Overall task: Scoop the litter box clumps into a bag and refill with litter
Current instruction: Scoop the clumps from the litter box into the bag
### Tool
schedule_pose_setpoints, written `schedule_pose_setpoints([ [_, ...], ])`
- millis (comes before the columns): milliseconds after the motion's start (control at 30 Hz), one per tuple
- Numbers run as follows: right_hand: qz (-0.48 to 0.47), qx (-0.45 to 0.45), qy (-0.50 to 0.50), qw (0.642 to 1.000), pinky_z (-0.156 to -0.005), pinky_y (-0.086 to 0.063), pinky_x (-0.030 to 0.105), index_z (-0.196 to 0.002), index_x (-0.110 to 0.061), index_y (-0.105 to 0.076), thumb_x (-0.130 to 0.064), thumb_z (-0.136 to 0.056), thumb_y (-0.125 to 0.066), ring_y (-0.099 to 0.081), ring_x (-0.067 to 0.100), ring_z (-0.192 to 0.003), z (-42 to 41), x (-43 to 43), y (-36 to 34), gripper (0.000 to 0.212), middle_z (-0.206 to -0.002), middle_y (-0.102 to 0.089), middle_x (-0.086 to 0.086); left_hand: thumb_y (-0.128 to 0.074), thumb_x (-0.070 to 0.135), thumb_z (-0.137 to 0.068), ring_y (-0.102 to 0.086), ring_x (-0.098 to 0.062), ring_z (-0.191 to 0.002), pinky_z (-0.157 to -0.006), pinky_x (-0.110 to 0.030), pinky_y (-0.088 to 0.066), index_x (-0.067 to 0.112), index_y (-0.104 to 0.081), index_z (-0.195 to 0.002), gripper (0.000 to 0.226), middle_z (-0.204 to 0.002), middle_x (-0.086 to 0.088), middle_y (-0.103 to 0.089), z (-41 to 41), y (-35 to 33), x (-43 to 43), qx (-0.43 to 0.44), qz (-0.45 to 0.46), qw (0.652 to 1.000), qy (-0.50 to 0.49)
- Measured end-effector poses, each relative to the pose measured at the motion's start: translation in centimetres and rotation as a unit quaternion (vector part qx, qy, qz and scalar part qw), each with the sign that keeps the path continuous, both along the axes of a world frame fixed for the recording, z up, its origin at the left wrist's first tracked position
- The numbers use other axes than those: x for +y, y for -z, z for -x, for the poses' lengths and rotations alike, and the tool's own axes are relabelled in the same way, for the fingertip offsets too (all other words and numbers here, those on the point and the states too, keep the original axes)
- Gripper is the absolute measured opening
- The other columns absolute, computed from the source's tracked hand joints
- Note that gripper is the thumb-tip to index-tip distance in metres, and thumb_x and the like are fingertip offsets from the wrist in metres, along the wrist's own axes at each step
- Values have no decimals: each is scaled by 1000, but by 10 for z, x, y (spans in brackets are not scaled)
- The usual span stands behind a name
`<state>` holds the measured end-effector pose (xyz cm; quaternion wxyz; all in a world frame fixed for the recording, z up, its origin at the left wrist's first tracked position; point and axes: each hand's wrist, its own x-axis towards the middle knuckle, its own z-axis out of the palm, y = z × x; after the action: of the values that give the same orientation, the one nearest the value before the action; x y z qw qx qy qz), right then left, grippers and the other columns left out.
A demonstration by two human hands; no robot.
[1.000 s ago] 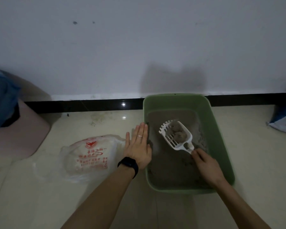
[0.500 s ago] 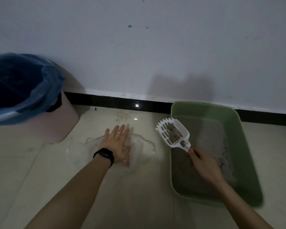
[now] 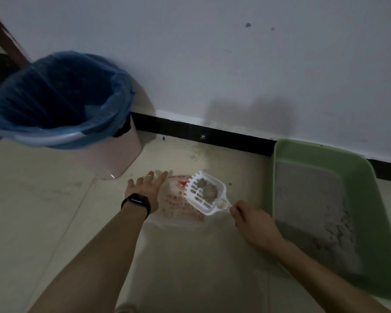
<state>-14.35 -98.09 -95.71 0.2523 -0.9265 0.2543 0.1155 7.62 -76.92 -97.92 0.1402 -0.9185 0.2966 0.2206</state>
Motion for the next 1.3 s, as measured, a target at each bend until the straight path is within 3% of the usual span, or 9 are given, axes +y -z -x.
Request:
schedule_pose_setpoints([
  [233,138,20,-87,986,-62,-49,33,-102,-20,-48,-40,-104,-30,-65,26,-77,-17,36,11,27,-94,-64,1,-50,14,-88,-40,-27,-132,-105,-42,-35,40,6,-152,89,-154,-5,-30,-4,6,9,18,39,999,14],
  [333,235,-12,-133,963,-59,-48,32,-99,-20,-55,-32,-95,-56,-65,24,-63,-19,39,9,13,-81,-66,0,-48,11,-88,-41,-29,-131,-105,-44,-35,39,4,-153,87,-152,-6,-32,-4,3,8,19,52,998,24],
  [400,287,-53,-141,946,-49,-41,29,-85,-18,-61,-23,-74,-81,-58,23,-46,-20,39,9,23,-63,-62,1,-46,13,-90,-40,-30,-132,-106,-44,-35,38,2,-153,84,-153,-8,-31,-3,-1,8,28,55,998,25],
  [633,323,-95,-142,931,-49,-39,29,-80,-17,-64,-18,-61,-87,-53,24,-47,-20,43,7,29,-60,-61,2,-47,18,-90,-39,-30,-132,-108,-44,-33,35,-2,-154,80,-153,-7,-31,-3,0,11,33,50,998,23],
  [700,281,-85,-120,948,-47,-39,28,-79,-20,-58,-21,-74,-80,-50,22,-46,-17,40,3,23,-60,-58,-2,-51,21,-88,-38,-30,-133,-109,-44,-32,34,-6,-154,81,-153,-6,-31,-2,0,10,31,45,998,22],
  [833,159,-51,-10,986,-51,-49,32,-84,-25,-49,-42,-99,-42,-56,19,-55,-3,19,-19,24,-68,-59,-5,-54,32,-89,-23,-28,-143,-117,-47,-20,30,-8,-154,79,-159,-7,-22,3,-7,0,33,49,998,22],
  [967,0,-100,184,978,-58,-48,32,-81,-25,-60,-46,-96,-46,-65,21,-68,35,-24,-51,29,-73,-69,-5,-43,39,-95,-6,-25,-149,-120,-49,-6,28,-7,-155,71,-163,-5,-10,13,-16,-41,30,118,992,41],
  [1100,30,-97,285,953,-62,-47,33,-71,-24,-61,-42,-95,-51,-62,16,-65,97,-80,-70,32,-66,-65,-8,-30,45,-99,3,-19,-150,-120,-48,-2,26,-2,-156,66,-164,1,1,48,-21,-107,40,212,973,87],
  [1300,145,130,328,925,-68,-54,32,-98,-36,-64,-52,-94,-42,-65,23,-74,209,-136,-86,27,-87,-71,0,-18,52,-101,12,-15,-149,-120,-45,5,25,12,-154,67,-161,5,16,138,-20,-201,62,279,941,180],
])
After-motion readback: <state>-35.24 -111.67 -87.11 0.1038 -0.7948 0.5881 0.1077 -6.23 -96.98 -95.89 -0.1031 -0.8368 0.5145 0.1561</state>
